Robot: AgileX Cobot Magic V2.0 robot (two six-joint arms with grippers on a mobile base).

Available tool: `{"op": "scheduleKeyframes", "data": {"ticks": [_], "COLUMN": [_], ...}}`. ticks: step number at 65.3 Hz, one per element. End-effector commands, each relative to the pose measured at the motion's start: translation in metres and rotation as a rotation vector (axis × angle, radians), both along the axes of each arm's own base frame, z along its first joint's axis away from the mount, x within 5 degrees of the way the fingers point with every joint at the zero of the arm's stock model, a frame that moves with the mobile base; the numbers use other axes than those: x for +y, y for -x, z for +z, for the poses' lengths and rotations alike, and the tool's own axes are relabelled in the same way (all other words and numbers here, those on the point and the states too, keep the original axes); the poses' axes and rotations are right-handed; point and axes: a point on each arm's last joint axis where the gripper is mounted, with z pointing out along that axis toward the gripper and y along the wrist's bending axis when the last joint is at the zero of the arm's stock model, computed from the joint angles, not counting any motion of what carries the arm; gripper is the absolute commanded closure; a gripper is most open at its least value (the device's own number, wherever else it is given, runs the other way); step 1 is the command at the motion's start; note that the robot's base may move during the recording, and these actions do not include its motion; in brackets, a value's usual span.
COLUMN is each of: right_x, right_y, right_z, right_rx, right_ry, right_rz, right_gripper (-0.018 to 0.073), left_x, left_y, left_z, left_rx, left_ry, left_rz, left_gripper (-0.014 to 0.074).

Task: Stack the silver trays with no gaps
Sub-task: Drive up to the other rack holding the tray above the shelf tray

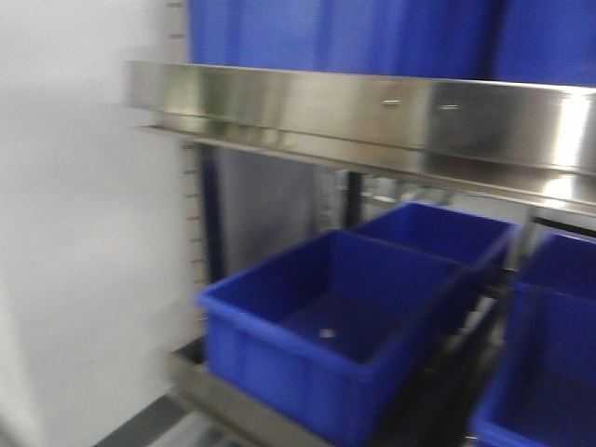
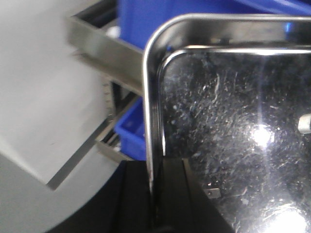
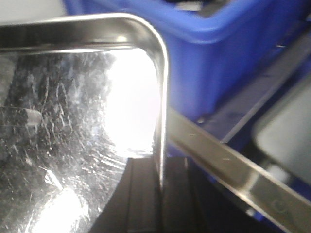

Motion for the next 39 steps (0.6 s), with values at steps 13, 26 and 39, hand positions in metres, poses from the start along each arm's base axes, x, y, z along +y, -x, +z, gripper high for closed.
{"op": "scheduleKeyframes", "data": {"ticks": [13,26,39], "right_x": [0.0019,0.0019,0.0019], "right_y": [0.0015,0.0015,0.0015], "right_z": [0.0102,0.0102,0.0102], "right_rx": [-0.075,-0.075,-0.075], "right_ry": [-0.033,-0.033,-0.033], "right_rz": [0.03,0.03,0.03], "right_gripper": [0.0634,0.0634,0.0634], "left_x": [-0.0028,-0.0028,-0.0028], "left_y": [0.0019,0.0019,0.0019], "left_z": [0.0058,0.0058,0.0058], "left_rx": [-0.037,-0.037,-0.037], "left_ry": [0.002,0.002,0.002], "left_rz": [-0.029,-0.029,-0.029], "left_gripper": [0.0613,0.0613,0.0613]}}
